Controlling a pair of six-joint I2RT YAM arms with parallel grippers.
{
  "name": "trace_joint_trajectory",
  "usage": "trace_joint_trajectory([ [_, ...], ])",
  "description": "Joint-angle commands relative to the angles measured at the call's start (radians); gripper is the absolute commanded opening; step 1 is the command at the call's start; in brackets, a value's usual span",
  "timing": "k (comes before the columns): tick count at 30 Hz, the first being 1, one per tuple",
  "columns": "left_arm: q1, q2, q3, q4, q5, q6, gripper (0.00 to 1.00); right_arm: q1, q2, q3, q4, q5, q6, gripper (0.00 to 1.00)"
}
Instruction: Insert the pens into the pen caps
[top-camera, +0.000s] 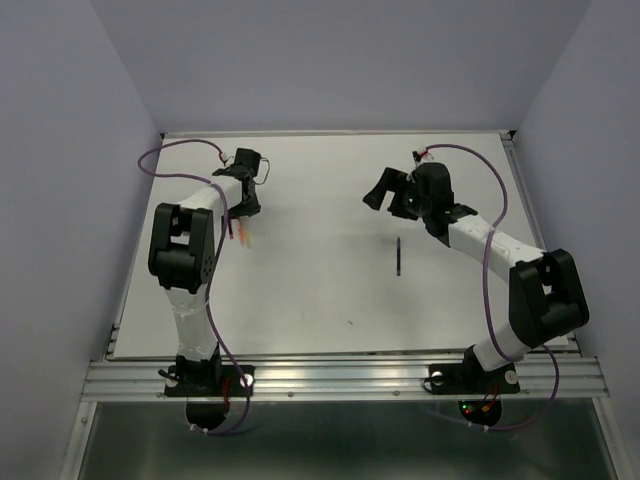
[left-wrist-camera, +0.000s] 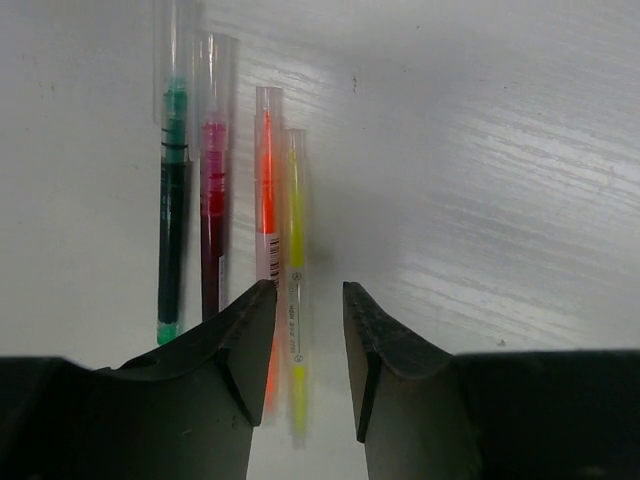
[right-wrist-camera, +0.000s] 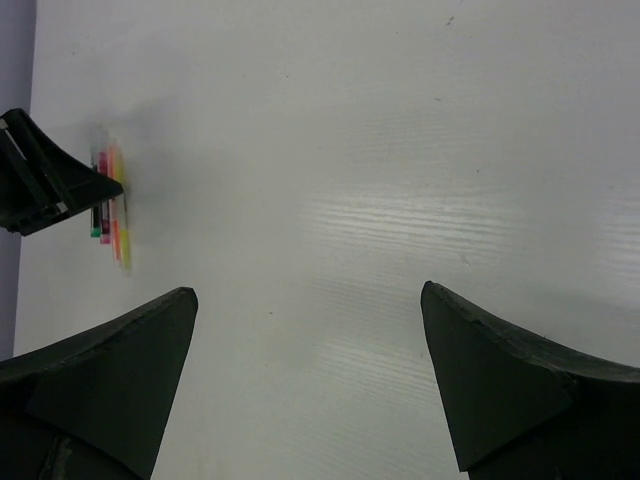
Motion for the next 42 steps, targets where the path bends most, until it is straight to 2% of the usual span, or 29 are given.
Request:
trace_joint_trajectory([
  [1,0.003,-0.131,-0.017,0.000,0.004,0.008,0.46,-0.006,-0.024,0.003,-0.035,0.058,-0.040,1.00],
  [5,0.001,-0.282,-0.082,0.057,0.125,0.014,0.55,-0.006,-0.047,-0.019,-0.169,0.173,-0.083,1.00],
  [8,0.001,-0.388,-0.132,0.118,0.218,0.005,0.69,-0.006,-0.064,-0.046,-0.232,0.262,-0.111,1.00],
  [9,0.000,-0.412,-0.144,0.152,0.240,0.005,0.77,-0.006,-0.069,-0.054,-0.244,0.277,-0.117,1.00],
  [11,-0.003,-0.456,-0.184,0.186,0.298,-0.001,0.84,-0.006,-0.078,-0.086,-0.256,0.280,-0.117,1.00],
  [12,-0.005,-0.487,-0.193,0.209,0.329,-0.003,0.99,-0.006,-0.078,-0.095,-0.264,0.282,-0.114,1.00],
  [17,-0.015,-0.548,-0.256,0.275,0.424,-0.023,0.99,0.005,-0.050,-0.132,-0.272,0.289,-0.112,0.99],
  [21,-0.029,-0.556,-0.271,0.327,0.494,0.015,0.99,0.028,-0.014,-0.129,-0.278,0.342,-0.137,0.97],
  [27,-0.040,-0.536,-0.253,0.339,0.518,0.022,0.99,0.074,0.057,-0.124,-0.278,0.409,-0.140,0.90],
  [30,-0.045,-0.535,-0.250,0.339,0.521,0.025,0.99,0.100,0.086,-0.124,-0.276,0.441,-0.126,0.83],
  [33,-0.052,-0.535,-0.241,0.345,0.530,0.051,0.99,0.100,0.082,-0.134,-0.275,0.454,-0.105,0.63],
  [34,-0.054,-0.532,-0.229,0.344,0.540,0.060,0.99,0.100,0.074,-0.140,-0.275,0.470,-0.095,0.51],
  [37,-0.061,-0.512,-0.206,0.345,0.559,0.091,0.99,0.100,0.063,-0.147,-0.278,0.501,-0.083,0.35],
  [41,-0.072,-0.478,-0.172,0.350,0.599,0.140,0.99,0.100,0.063,-0.154,-0.284,0.515,-0.066,0.26],
  [42,-0.077,-0.466,-0.164,0.356,0.608,0.156,0.99,0.100,0.062,-0.157,-0.286,0.510,-0.062,0.19],
])
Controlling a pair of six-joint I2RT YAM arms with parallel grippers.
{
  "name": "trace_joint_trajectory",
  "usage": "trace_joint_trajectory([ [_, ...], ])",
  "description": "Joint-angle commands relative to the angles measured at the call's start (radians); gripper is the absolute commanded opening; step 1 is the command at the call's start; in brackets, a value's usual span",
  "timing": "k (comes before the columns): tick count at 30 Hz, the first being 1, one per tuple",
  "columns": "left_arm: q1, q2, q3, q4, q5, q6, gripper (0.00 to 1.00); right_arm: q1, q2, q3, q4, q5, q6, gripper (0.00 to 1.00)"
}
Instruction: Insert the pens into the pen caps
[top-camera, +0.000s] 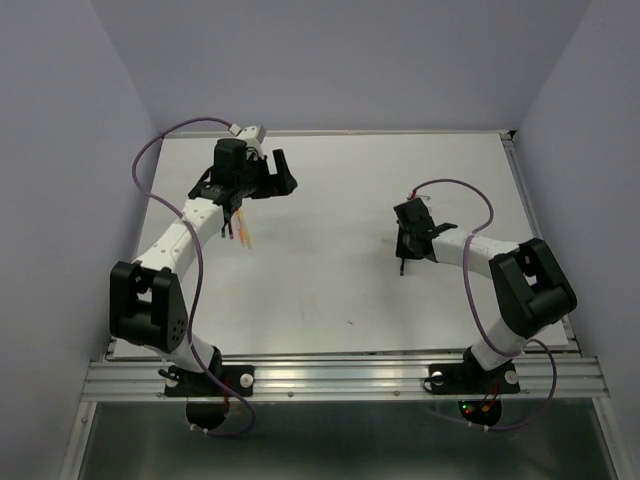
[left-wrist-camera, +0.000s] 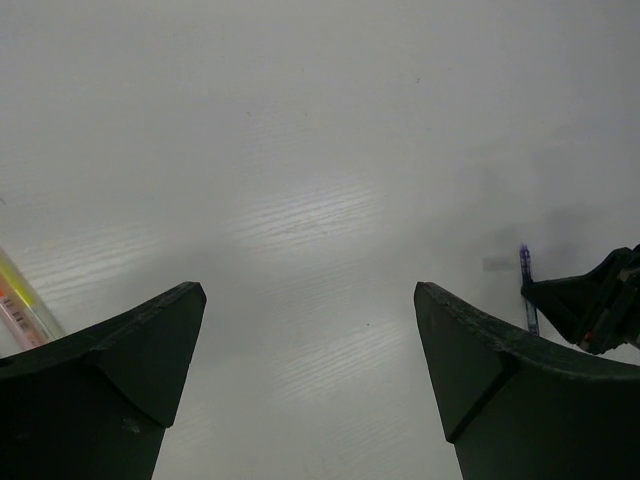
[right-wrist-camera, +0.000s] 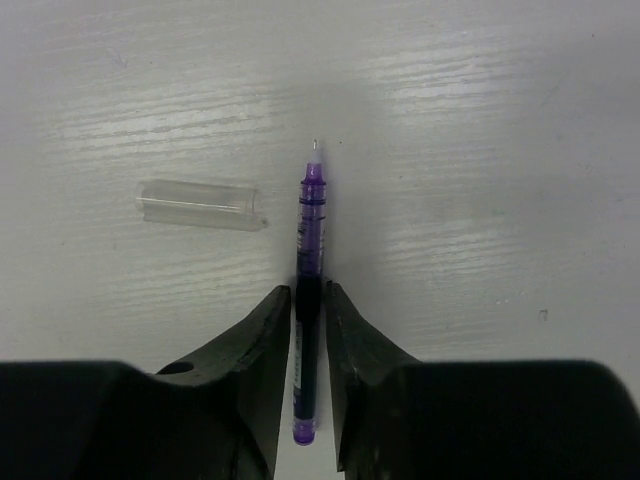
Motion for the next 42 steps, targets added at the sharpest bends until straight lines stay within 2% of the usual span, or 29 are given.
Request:
trace_joint_trajectory([
  [1,-0.024,0.027,0.070,0.047,0.081,0.129,0.99,0.006,-0.025,-0.020,-0.005,0.047,0.034,0.17],
  [5,-0.065,0.063,0.113,0.036,0.139,0.235,0.99,0.006,-0.071,-0.027,-0.008,0.092,0.031,0.09],
  [10,-0.228,0.128,0.205,0.009,0.141,0.465,0.99,0.006,-0.157,-0.018,-0.017,0.162,0.010,0.07],
  [14,-0.326,0.207,0.257,-0.005,0.220,0.628,0.99,-0.025,-0.226,0.000,-0.026,0.178,-0.010,0.05],
  [17,-0.366,0.350,0.415,-0.092,0.305,0.712,0.99,-0.051,-0.278,0.008,-0.032,0.182,-0.023,0.05],
  [22,-0.423,0.533,0.625,-0.264,0.328,0.823,0.99,-0.094,-0.382,0.006,-0.043,0.150,-0.027,0.05],
  [24,-0.435,0.604,0.715,-0.299,0.342,0.838,0.99,-0.094,-0.413,0.003,-0.043,0.139,-0.020,0.06],
  [30,-0.497,0.741,0.862,-0.402,0.339,0.924,0.99,-0.114,-0.517,-0.015,-0.052,0.165,-0.012,0.06],
  [32,-0.520,0.793,0.914,-0.431,0.278,0.932,0.99,-0.114,-0.534,-0.020,-0.055,0.164,-0.010,0.06],
  [38,-0.555,0.883,0.992,-0.439,0.219,0.916,0.96,-0.114,-0.551,-0.023,-0.065,0.147,-0.021,0.06],
  [42,-0.553,0.902,0.985,-0.424,0.213,0.926,0.96,-0.114,-0.557,-0.027,-0.068,0.145,-0.026,0.06],
])
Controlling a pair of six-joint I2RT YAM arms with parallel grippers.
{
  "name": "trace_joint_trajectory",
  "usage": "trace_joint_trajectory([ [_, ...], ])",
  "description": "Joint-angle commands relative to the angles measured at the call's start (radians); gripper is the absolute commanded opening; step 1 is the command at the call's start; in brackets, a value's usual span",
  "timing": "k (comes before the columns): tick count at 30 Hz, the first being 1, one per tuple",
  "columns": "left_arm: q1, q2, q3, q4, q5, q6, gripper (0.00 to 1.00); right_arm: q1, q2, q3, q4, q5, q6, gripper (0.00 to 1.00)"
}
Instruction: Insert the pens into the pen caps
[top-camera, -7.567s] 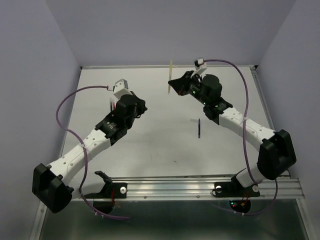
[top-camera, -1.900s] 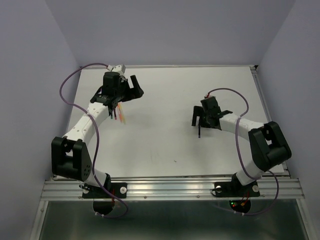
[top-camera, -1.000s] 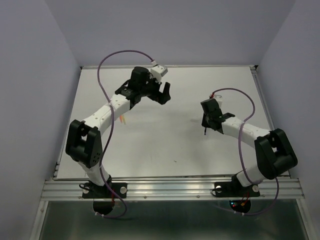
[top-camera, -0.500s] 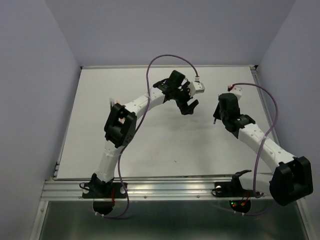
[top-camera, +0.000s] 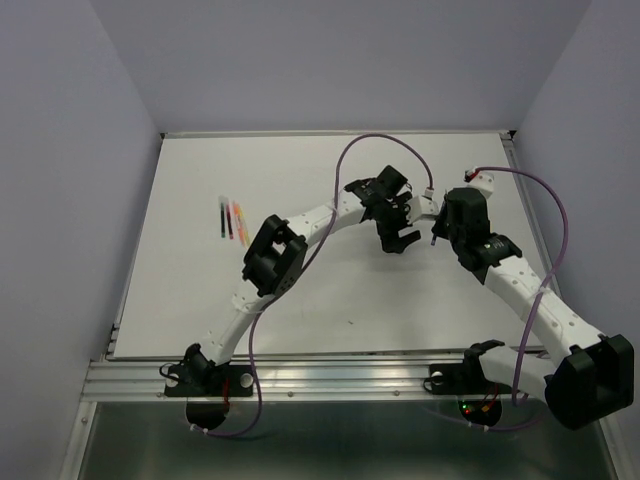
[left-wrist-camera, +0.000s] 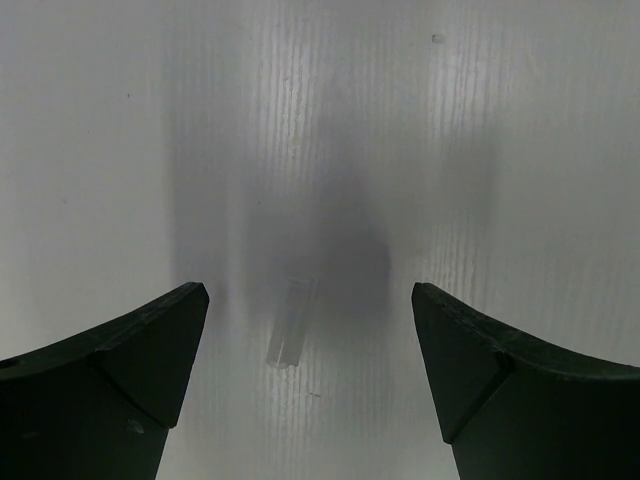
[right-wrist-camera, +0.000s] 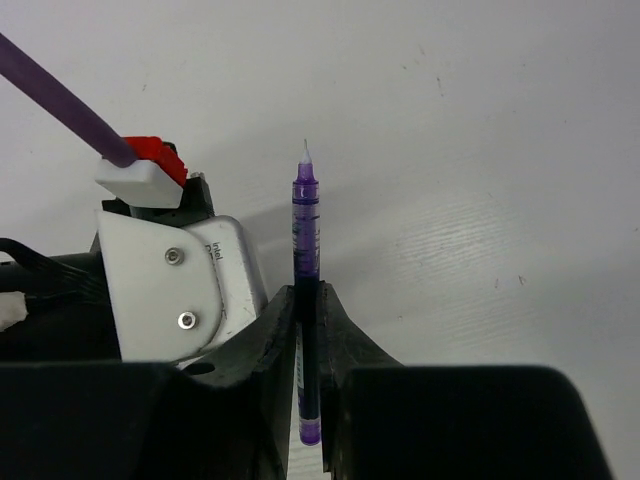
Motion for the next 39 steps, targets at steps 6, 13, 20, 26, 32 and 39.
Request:
trace_joint_trajectory([
  [6,0.022,0.007,0.007,-0.032,-0.012,0.055,0.96,-0.016,-0.027,0.002,0.003,0.009,-0.017,0.06],
  [13,0.042,0.034,-0.003,-0.058,0.007,0.055,0.94,-0.016,-0.019,0.005,0.003,0.005,-0.022,0.06],
  [20,0.037,0.074,0.024,-0.090,-0.009,0.069,0.92,-0.016,-0.004,0.008,0.006,-0.004,-0.020,0.06],
  [26,0.034,0.092,0.033,-0.081,-0.032,0.052,0.64,-0.016,-0.012,0.006,0.005,-0.005,-0.022,0.06],
  [32,0.022,0.096,0.004,-0.096,-0.054,0.055,0.41,-0.016,-0.012,0.002,0.005,0.000,-0.022,0.07],
  [39,0.002,0.079,-0.042,-0.087,-0.057,0.041,0.22,-0.016,-0.009,-0.005,0.009,0.008,-0.025,0.07],
])
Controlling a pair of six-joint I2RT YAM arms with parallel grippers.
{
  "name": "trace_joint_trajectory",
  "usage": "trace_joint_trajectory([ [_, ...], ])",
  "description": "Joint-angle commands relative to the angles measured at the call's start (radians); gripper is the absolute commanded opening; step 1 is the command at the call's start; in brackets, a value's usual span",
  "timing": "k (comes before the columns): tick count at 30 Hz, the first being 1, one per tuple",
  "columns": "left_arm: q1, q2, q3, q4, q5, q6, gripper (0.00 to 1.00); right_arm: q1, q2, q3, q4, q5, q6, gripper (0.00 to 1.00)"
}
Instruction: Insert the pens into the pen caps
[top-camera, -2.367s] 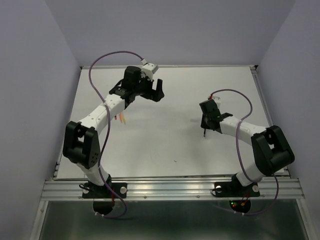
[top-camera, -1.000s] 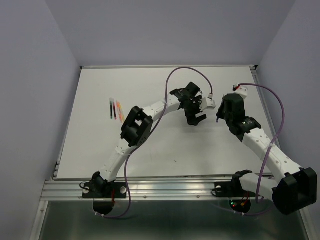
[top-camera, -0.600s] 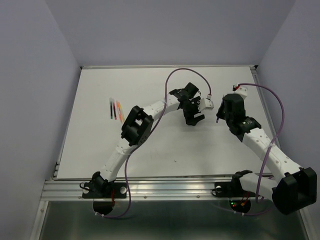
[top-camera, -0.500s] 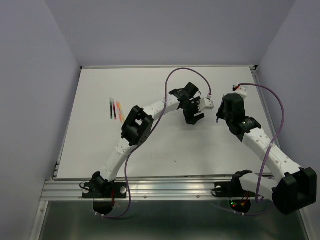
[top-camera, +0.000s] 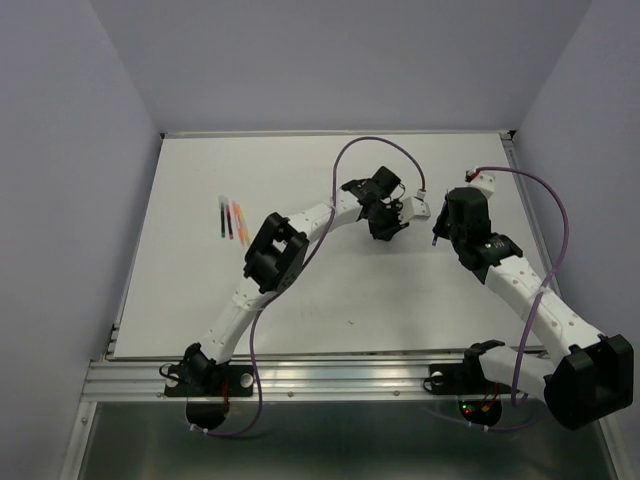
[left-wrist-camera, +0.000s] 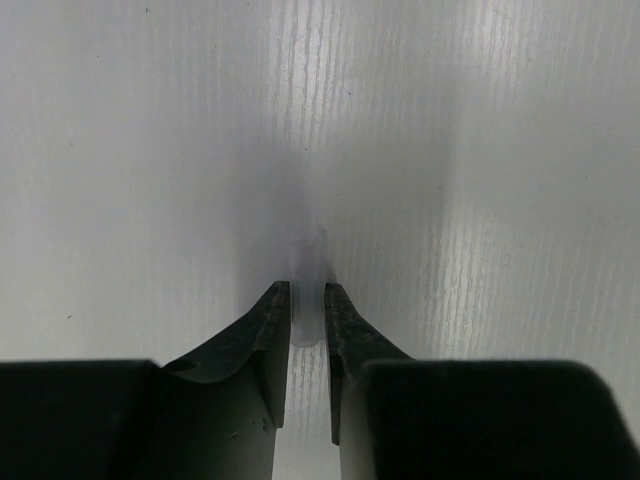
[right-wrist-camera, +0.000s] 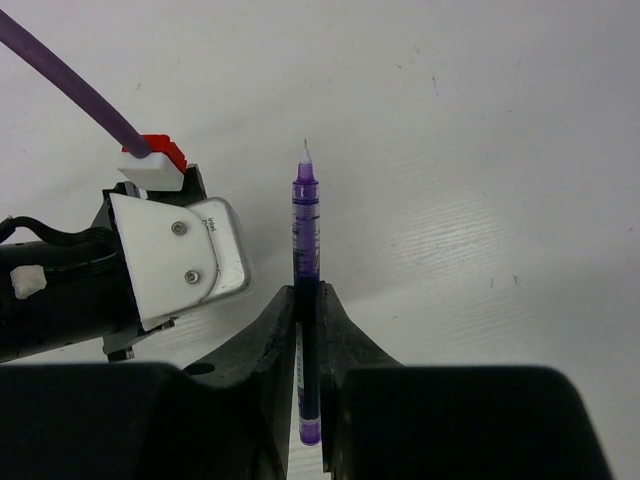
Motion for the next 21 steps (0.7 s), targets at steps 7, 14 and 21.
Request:
trace_joint_trajectory([
  [7,-0.016,-0.074,-0.088,-0.008,0.017,-0.041,0.00,-0.004,-0.025,-0.014,0.051,-0.006,-0.069,0.07],
  [14,0.050,-0.383,-0.273,0.105,0.107,-0.065,0.00,-0.004,-0.106,-0.064,0.210,-0.222,-0.281,0.07],
  [21,0.108,-0.672,-0.552,0.255,0.172,-0.208,0.00,-0.004,-0.125,-0.081,0.310,-0.731,-0.637,0.07],
])
